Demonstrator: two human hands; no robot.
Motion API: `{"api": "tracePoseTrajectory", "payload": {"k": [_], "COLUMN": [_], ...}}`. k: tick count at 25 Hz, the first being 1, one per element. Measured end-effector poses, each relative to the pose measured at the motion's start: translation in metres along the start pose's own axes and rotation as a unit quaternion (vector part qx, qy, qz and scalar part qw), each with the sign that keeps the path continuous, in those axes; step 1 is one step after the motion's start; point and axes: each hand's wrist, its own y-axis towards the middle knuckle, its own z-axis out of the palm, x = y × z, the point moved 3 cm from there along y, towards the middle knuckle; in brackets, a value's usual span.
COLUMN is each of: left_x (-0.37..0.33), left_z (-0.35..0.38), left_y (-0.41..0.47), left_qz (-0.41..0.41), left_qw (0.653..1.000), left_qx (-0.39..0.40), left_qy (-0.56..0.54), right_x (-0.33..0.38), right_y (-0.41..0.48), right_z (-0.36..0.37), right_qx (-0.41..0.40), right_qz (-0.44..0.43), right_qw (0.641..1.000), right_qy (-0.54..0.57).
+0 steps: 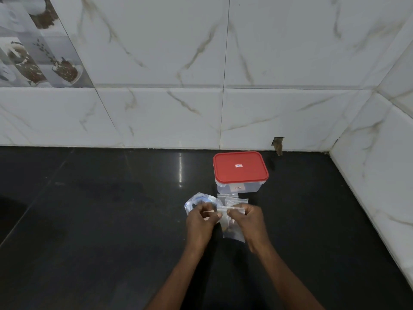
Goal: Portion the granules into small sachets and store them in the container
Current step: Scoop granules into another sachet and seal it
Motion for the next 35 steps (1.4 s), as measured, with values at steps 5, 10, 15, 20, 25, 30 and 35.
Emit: {"api": "tracePoseTrajectory", "payload": {"k": [5,10,15,20,25,30,35], "left_x": [-0.031,-0.018,-0.011,-0.016,-0.019,-0.020,-0.018], "left_z": [0.018,0.017,0.017,0.007,0.007,0.011,0.009], "left_y": [-0.022,-0.013,-0.010,-0.008,-0.008,-0.009,-0.008], "left_qz": [0.097,0.033,-0.058,-0.066,-0.083,-0.110,-0.141], "left_qw": [0.990,0.990,0.970,0.974,0.979,0.976,0.967], "left_qx": [0.099,0.050,0.066,0.043,0.084,0.108,0.131], "left_qy": [-0.040,-0.125,-0.227,-0.214,-0.169,-0.152,-0.169], "right_x": [0.025,0.017,0.006,0.010,0.011,0.009,0.009], "right_y": [-0.011,-0.009,0.001,0.001,0.003,0.000,-0.002], "right_z": [0.002,0.000,-0.009,-0.016,-0.018,-0.015,-0.015], "right_qx": [-0.023,0.040,-0.006,0.043,0.073,0.090,0.081], "right_qz": [-0.097,-0.062,-0.014,0.012,0.011,0.002,0.012], "right_qw": [0.995,0.997,0.999,0.991,0.992,0.995,0.996], "right_qy": [-0.006,0.025,0.034,0.123,0.098,0.048,0.044]}}
